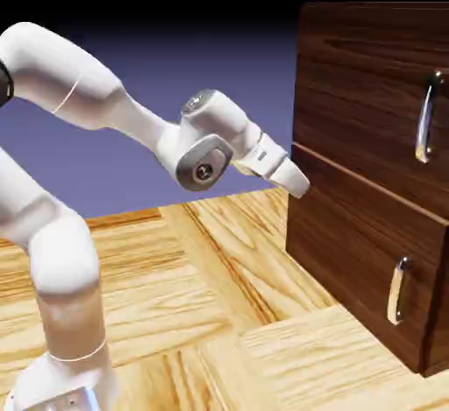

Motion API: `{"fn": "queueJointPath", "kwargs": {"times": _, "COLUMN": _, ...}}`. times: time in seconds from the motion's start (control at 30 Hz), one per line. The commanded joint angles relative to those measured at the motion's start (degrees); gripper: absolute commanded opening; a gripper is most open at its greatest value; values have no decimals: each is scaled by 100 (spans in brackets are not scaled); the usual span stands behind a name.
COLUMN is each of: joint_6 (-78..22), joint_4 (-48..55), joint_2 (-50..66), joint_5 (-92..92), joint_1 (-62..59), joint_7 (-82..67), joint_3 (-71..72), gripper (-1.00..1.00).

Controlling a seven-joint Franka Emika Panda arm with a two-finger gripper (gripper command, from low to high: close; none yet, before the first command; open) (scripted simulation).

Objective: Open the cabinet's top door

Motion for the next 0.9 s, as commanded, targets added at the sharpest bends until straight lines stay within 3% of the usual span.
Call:
{"fn": "queueJointPath", "kwargs": {"times": 0.0, "joint_6": 2, "joint_4": 71, "joint_2": -24, "joint_5": -250, "joint_1": 99, "joint_7": -86, "joint_3": -107, "gripper": 0}}
{"fn": "queueJointPath", "kwargs": {"times": 0.87, "joint_6": 51, "joint_4": 1921, "joint_2": -659, "joint_5": -6729, "joint_1": 2667, "joint_7": -2310, "joint_3": -2890, "gripper": 0}}
